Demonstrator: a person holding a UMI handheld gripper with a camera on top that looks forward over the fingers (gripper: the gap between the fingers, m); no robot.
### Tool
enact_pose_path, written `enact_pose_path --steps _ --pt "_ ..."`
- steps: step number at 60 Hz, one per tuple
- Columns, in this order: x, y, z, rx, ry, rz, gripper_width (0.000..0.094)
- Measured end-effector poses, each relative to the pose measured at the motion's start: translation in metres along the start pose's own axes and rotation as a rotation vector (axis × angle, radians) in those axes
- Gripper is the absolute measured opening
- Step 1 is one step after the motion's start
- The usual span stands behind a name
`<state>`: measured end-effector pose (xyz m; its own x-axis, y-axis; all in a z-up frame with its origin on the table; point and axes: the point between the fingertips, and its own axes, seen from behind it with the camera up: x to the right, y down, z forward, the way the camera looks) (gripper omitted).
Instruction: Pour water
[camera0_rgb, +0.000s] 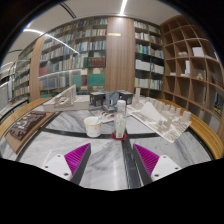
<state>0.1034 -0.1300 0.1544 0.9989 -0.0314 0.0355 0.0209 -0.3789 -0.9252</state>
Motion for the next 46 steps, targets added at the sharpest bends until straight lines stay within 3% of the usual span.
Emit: enact_pose_path --steps 17,46 --pt "-0.018 0.037 -0.12 -0.002 0.02 -0.003 0.0854" --pt "-0.014 0.051 -0.162 0.014 0.043 0.016 0.0856"
